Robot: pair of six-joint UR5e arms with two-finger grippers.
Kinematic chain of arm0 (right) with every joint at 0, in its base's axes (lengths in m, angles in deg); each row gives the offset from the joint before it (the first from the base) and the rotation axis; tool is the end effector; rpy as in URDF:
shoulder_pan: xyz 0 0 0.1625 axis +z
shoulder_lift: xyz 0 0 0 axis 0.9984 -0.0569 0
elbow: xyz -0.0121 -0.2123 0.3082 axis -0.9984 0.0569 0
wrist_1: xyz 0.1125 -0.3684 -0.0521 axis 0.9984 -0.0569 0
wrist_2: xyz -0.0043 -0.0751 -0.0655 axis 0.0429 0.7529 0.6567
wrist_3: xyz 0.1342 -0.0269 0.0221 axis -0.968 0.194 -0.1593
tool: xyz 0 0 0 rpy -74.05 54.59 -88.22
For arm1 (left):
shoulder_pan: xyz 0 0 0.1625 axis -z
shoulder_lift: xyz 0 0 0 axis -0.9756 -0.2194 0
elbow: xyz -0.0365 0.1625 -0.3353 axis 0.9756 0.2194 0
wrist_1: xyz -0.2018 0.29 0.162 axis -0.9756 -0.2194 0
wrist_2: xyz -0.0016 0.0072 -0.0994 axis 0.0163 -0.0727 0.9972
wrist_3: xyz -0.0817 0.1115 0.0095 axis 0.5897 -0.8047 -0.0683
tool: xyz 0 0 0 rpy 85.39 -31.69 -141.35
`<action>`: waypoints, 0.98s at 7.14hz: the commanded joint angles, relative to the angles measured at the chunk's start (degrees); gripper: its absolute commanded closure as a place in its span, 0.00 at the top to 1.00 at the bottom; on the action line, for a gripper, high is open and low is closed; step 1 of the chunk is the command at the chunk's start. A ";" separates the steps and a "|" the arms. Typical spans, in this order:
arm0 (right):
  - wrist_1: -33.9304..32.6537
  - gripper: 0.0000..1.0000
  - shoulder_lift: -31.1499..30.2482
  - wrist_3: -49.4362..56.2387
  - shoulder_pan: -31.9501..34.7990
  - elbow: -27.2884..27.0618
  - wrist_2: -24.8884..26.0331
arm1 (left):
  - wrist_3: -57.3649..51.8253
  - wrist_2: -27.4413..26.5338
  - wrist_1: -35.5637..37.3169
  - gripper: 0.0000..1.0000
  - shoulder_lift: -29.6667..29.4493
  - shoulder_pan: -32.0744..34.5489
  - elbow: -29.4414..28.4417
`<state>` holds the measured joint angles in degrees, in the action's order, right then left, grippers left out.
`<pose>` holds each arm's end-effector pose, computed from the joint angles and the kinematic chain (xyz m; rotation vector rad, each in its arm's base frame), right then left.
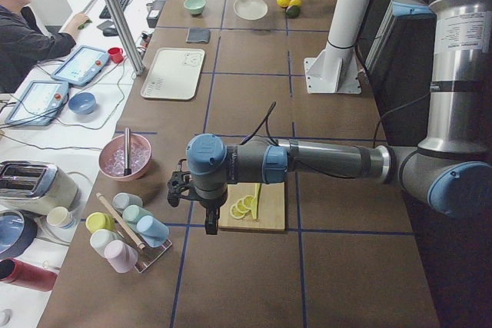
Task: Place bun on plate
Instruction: 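Slide the white plate with the right gripper to the table center, release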
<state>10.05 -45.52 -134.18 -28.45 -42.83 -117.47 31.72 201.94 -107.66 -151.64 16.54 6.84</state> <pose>-0.1925 -0.3966 0.4913 0.1143 -1.0288 0.1269 -0.0648 -0.4481 0.6025 0.0456 0.7918 -0.0318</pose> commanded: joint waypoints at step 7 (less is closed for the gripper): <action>-11.18 0.00 28.01 -37.06 -30.82 -0.63 24.94 | 0.18 0.00 0.00 1.00 0.43 0.00 0.10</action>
<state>5.13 -22.08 -169.24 -53.19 -43.47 -98.92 31.92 201.94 -107.67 -151.34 16.54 6.98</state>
